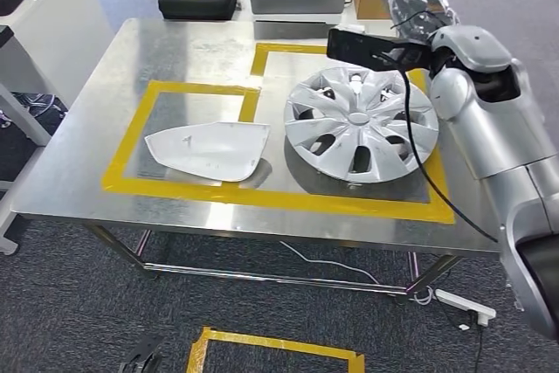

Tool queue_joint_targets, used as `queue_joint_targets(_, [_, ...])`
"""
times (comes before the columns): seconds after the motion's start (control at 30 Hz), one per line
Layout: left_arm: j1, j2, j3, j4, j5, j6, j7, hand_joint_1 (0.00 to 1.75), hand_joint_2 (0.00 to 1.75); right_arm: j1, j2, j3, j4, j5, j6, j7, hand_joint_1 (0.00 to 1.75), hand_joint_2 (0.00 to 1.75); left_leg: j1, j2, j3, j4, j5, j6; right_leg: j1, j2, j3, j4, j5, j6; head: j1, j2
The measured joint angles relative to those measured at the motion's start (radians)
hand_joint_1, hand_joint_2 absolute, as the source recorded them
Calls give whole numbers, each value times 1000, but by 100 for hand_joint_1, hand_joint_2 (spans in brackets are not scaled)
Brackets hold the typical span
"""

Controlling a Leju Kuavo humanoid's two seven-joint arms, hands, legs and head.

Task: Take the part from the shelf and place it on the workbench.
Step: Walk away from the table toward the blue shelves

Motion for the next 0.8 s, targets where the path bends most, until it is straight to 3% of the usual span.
queue_joint_targets(0.1, [2,-1,6,0,-16,2,-4,0,0,-11,4,36,-25,126,-197,69,0,175,0,0,0,0,0,0,0,0,0,0,0,0,0,0])
queue_joint_targets(0.2, [-1,-6,7,0,-40,8,-7,0,0,29,4,68,-115,401,-455,177,0,175,0,1,1,0,-1,0,0,2,0,0,-1,0,0,0])
queue_joint_targets(0.27, [-6,-10,7,0,-51,8,-9,0,0,78,4,72,-190,547,-536,205,0,175,0,1,2,0,-2,0,0,3,1,0,-1,0,0,0])
queue_joint_targets(0.33, [-12,-14,7,0,-58,10,-11,0,0,130,4,71,-257,619,-570,218,0,175,0,1,2,0,-2,1,0,2,1,0,-1,0,0,0])
queue_joint_targets(0.47, [-16,-18,7,0,-62,14,-12,0,0,190,5,69,-337,638,-592,229,0,175,0,1,1,0,-2,1,0,2,1,0,-1,0,0,0])
queue_joint_targets(0.8, [-19,-20,7,0,-63,15,-13,0,0,226,5,66,-401,638,-594,231,0,175,0,1,1,1,-1,0,0,3,1,0,0,0,0,0])
